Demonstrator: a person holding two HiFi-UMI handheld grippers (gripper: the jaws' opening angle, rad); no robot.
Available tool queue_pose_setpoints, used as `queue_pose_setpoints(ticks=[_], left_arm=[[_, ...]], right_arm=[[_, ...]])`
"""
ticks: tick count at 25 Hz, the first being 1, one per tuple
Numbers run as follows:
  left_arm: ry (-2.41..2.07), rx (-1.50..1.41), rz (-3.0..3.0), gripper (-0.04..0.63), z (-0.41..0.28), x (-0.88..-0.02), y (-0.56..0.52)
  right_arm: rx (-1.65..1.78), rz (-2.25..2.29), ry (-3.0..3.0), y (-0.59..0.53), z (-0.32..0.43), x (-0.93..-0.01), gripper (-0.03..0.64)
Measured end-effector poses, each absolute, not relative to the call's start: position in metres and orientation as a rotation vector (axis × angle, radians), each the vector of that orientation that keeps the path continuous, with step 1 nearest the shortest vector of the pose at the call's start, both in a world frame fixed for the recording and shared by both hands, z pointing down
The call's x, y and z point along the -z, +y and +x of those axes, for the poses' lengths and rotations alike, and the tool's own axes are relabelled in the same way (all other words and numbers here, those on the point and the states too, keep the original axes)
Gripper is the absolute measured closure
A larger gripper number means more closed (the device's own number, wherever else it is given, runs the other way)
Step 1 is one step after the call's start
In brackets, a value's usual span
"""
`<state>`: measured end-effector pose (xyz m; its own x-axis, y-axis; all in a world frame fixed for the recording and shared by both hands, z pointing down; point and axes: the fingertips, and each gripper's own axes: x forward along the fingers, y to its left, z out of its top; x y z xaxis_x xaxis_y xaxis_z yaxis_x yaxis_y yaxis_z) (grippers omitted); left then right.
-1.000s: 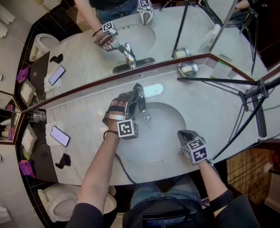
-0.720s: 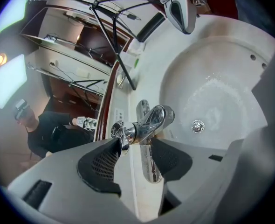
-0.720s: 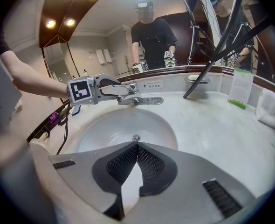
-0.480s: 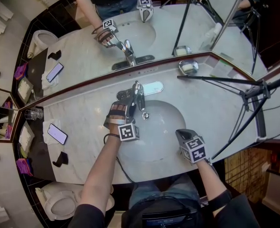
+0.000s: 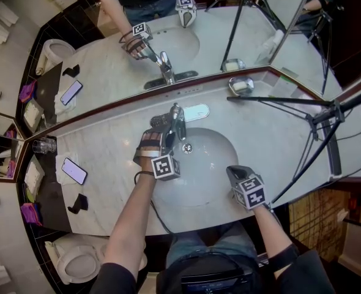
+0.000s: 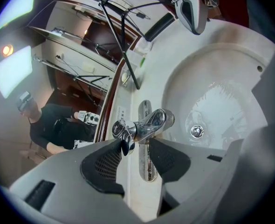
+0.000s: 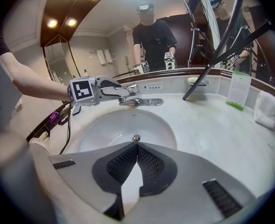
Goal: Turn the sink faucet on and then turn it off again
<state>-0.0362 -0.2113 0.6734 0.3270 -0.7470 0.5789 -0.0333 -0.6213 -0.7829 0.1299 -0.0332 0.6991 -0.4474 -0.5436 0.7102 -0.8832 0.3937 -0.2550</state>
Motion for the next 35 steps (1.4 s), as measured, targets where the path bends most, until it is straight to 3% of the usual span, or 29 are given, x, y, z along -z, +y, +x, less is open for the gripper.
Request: queue_pose_setpoints(ticks=[7,11,18,35], left_arm=[[0.719,1.359,-1.949,0.411,-0.059,-0.650,-0.171],[0.832,1.335,-2.031,0.441,-0.075,-0.619,-0.149],[1.160,1.175,-2.324,0.590,-0.098,-0.561,-0.118],[1.616,0.683,-2.988,0.592,-0.141,-0.540,-0.044]], right_arm=[[-0.813,1.212,-2.165,-0.034,0.126,-0.677,0.597],[-0.777,1.195,-2.197,-0.037,0.116,-0.661,0.595],[-0.722,1.162,-2.231,-0.038,0.105,-0.641,0.597],[-0.584,1.213,-2.260,-0.045,0.119,-0.586,0.595]])
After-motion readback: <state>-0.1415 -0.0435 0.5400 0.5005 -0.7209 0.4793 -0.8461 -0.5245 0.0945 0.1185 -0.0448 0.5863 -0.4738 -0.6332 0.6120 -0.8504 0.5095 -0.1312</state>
